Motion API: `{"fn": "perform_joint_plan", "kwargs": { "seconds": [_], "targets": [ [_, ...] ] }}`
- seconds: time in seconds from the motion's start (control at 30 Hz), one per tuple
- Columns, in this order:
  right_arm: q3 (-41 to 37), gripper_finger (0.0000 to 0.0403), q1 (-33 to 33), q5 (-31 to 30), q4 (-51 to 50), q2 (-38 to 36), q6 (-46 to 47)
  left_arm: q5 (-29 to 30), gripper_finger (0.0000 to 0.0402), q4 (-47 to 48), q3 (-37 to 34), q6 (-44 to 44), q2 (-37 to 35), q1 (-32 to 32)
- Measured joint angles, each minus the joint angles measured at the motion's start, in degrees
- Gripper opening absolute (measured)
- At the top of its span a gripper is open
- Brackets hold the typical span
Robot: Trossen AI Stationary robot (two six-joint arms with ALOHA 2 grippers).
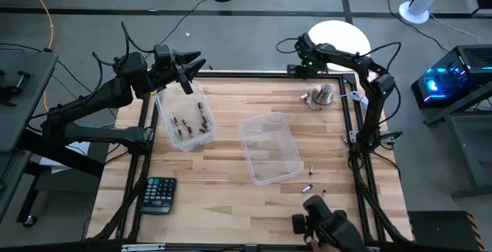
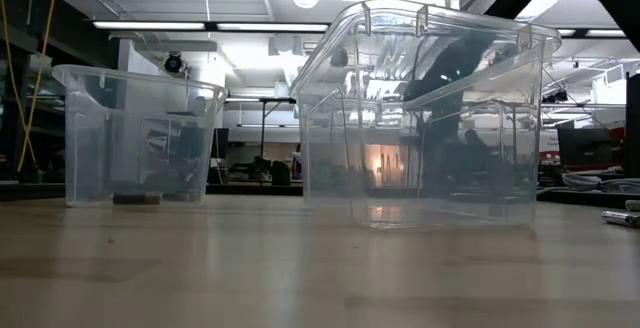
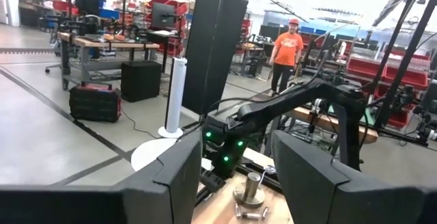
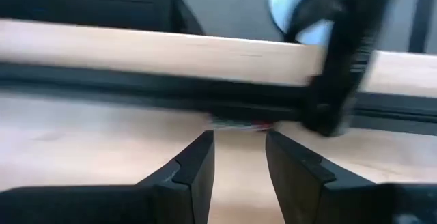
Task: Sort batteries
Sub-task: Put the silver battery into the right transparent bin
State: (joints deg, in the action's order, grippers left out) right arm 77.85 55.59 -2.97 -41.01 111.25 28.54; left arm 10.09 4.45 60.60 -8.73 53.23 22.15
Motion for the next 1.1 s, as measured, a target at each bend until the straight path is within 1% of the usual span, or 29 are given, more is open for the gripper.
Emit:
{"fn": "perform_joint_plan", "kwargs": {
  "seconds": [0.07,0.23,0.43,0.57,0.8,0.97,1.1],
  "targets": [
    [-0.25,0.0126,0.47,-0.6,-0.6,0.24,0.1,0.04,0.0168,0.0,0.0,-0.04,0.0,0.02],
    [-0.03,0.0126,0.65,-2.04,1.62,0.12,0.05,1.0,0.0168,0.0,0.0,-0.02,0.0,0.02],
    [-0.03,0.0126,0.66,-1.88,3.49,1.27,1.48,1.05,0.0168,0.02,0.0,-0.02,0.0,0.02],
    [0.33,0.0126,0.64,-0.85,3.38,2.82,2.1,1.05,0.0168,0.02,0.0,-0.05,0.0,0.0],
    [0.35,0.0126,0.38,-1.25,1.78,3.39,2.47,1.05,0.0168,0.06,0.0,-0.15,0.0,0.0],
    [0.34,0.0126,-1.79,-4.52,0.85,3.51,2.15,1.05,0.0168,0.26,0.0,-0.15,0.0,0.0],
    [0.16,0.0126,-2.37,-3.96,-0.28,3.64,2.89,1.04,0.0168,0.5,0.0,-0.13,0.0,0.0]
  ]
}}
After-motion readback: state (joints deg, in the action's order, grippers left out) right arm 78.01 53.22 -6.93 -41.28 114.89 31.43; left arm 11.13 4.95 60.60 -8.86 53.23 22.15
